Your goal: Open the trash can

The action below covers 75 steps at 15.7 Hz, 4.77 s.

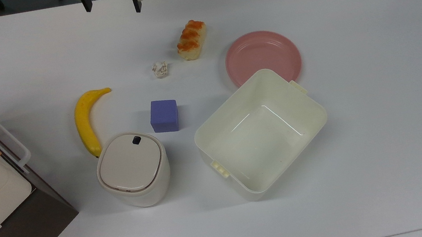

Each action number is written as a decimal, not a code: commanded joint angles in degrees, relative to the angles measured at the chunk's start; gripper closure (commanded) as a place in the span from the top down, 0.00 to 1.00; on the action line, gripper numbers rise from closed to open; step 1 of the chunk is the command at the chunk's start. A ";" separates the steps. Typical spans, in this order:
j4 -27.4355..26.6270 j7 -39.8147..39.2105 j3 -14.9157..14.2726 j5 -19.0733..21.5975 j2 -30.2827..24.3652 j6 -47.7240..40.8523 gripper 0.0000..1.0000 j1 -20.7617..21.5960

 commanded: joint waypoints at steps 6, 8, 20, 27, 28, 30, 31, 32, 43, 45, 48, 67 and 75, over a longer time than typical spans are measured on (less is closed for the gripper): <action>-2.60 -1.37 -0.61 -1.16 -1.96 0.01 1.00 1.03; -2.86 -1.37 -0.52 -1.25 -1.96 0.01 1.00 1.03; -2.77 -1.02 -0.52 -1.34 -1.43 0.19 1.00 1.73; -2.60 -8.82 -0.52 -2.39 -0.12 2.82 0.00 1.73; -2.42 -9.45 -0.52 -2.39 0.84 3.61 0.00 1.82; -0.85 -9.54 -0.52 -2.92 2.86 4.93 0.00 2.52; 0.90 -9.19 -0.44 -3.27 4.70 5.81 0.00 2.52; 2.57 -8.93 -0.44 -3.71 6.63 5.99 0.00 2.52; 8.74 17.94 1.06 -27.24 18.94 20.05 0.00 3.84; 11.88 21.74 1.06 -29.82 22.89 20.23 0.00 4.63; 14.28 23.50 1.06 -29.73 25.63 20.05 0.00 5.60; 18.23 30.19 1.23 -30.78 31.79 20.23 0.00 7.18; 18.14 30.19 1.23 -32.19 32.40 20.32 0.00 7.18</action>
